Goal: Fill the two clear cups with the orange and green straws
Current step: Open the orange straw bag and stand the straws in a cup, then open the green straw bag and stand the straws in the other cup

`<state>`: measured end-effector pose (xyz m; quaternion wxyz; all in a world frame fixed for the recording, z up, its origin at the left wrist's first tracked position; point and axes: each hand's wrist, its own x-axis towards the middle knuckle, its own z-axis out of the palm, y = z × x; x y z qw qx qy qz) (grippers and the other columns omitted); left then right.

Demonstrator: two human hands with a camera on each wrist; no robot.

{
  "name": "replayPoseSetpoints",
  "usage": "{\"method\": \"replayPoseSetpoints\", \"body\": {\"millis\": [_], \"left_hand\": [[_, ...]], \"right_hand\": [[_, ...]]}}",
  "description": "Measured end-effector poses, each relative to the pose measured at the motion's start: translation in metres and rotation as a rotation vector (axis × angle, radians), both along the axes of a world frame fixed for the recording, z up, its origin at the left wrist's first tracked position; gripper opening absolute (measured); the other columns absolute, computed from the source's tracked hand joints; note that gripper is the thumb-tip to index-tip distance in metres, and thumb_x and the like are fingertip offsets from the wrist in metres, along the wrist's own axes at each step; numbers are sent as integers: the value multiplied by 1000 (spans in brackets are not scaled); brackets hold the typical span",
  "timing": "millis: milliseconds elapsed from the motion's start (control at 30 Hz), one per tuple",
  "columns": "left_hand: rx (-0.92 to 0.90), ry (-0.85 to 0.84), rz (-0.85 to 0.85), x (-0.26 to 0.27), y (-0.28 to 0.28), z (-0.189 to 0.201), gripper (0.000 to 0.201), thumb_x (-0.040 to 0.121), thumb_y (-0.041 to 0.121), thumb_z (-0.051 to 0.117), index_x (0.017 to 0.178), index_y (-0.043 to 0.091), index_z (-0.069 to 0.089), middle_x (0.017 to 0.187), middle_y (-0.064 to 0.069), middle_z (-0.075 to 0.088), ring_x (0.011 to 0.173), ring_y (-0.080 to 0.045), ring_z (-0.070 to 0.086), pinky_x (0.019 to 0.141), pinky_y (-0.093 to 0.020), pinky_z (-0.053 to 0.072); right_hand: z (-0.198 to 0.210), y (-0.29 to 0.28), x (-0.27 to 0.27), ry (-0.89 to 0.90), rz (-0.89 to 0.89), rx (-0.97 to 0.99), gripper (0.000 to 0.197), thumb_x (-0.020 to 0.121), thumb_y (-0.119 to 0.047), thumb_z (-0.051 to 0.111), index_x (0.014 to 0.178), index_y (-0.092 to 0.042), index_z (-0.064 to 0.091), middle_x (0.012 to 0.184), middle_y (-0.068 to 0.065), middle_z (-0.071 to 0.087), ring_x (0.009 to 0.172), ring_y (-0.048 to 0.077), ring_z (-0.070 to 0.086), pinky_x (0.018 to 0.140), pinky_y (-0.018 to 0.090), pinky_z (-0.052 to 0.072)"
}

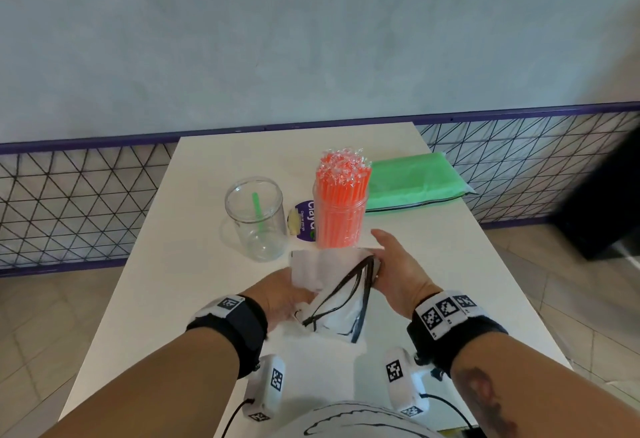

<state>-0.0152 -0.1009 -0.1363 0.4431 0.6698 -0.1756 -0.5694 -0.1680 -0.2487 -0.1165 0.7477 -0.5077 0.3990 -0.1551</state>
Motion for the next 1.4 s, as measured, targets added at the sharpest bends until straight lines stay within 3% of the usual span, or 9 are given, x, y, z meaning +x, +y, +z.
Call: {"method": "replayPoseSetpoints", "body": {"millis": [133, 267, 433, 667, 867, 967, 1067, 1233, 1400], "left_hand": [[-120, -323, 93, -1, -7, 7, 24, 85, 17, 73, 107, 26, 68, 95, 3, 74, 92, -19, 68, 80, -29, 52], [-269, -494, 26, -9, -13, 16, 27, 86, 14, 72, 98, 38, 66, 93, 9, 75, 89, -10, 70, 79, -28, 56], [-226, -282, 176, -1, -8, 11, 26, 82, 15, 79, 105, 20, 69, 106, -7, 76, 92, -17, 73, 81, -33, 58], [-140, 271, 267, 11, 4, 4, 57, 75, 20, 84, 128, 10, 64, 123, -15, 69, 120, -35, 62, 106, -40, 42], [-106, 278, 26, 11, 11, 19, 36, 82, -9, 61, 114, 5, 68, 101, -19, 73, 81, -27, 72, 72, -35, 58], [64, 142, -51, 23, 18, 12, 41, 86, -16, 51, 118, 6, 65, 91, -14, 73, 74, -21, 71, 72, -32, 62], [244, -391, -179, 32, 13, 12, 50, 81, 1, 60, 129, 13, 50, 100, -6, 66, 92, -26, 68, 85, -40, 59], [-212, -1348, -116, 1, -5, 36, 25, 79, 13, 58, 104, 16, 55, 105, 9, 47, 101, -11, 44, 91, -24, 40], [-76, -1307, -608, -11, -12, 23, 9, 91, 28, 47, 90, 20, 52, 97, 3, 46, 96, -19, 52, 76, -23, 35]], "right_hand": [[-4, 11, 6, 231, 261, 31, 128, 44, -87, 70, 148, -33, 17, 147, 8, 45, 130, 36, 47, 106, 57, 31], [-8, 24, 16, 285, 322, 52, 103, 55, -52, 87, 138, -30, 29, 127, 0, 64, 118, 27, 57, 109, 60, 21], [-9, 10, 8, 190, 297, 10, 40, 82, 11, 59, 118, -6, 59, 112, 15, 71, 101, 28, 69, 83, 39, 57], [-12, 0, -8, 6, 237, 114, 38, 89, -3, 63, 126, -6, 58, 120, 13, 69, 110, 30, 65, 85, 43, 58], [-18, 5, -8, -45, 293, 222, 41, 84, 6, 67, 124, 5, 59, 120, 25, 66, 101, 33, 68, 77, 37, 59], [-29, 0, -12, 166, 226, 35, 27, 85, 12, 63, 110, 3, 65, 96, 18, 70, 72, 21, 69, 66, 27, 57], [-46, 0, -7, 302, 269, -12, 27, 83, 11, 65, 108, 2, 65, 100, 18, 72, 85, 28, 72, 75, 36, 61], [-56, 12, 14, 408, 441, -132, 29, 69, -15, 71, 98, -9, 70, 94, 10, 74, 94, 32, 70, 84, 42, 59], [-46, 29, 42, 461, 625, -271, 20, 65, -20, 63, 82, -10, 65, 70, 7, 58, 66, 24, 51, 62, 36, 43]]}}
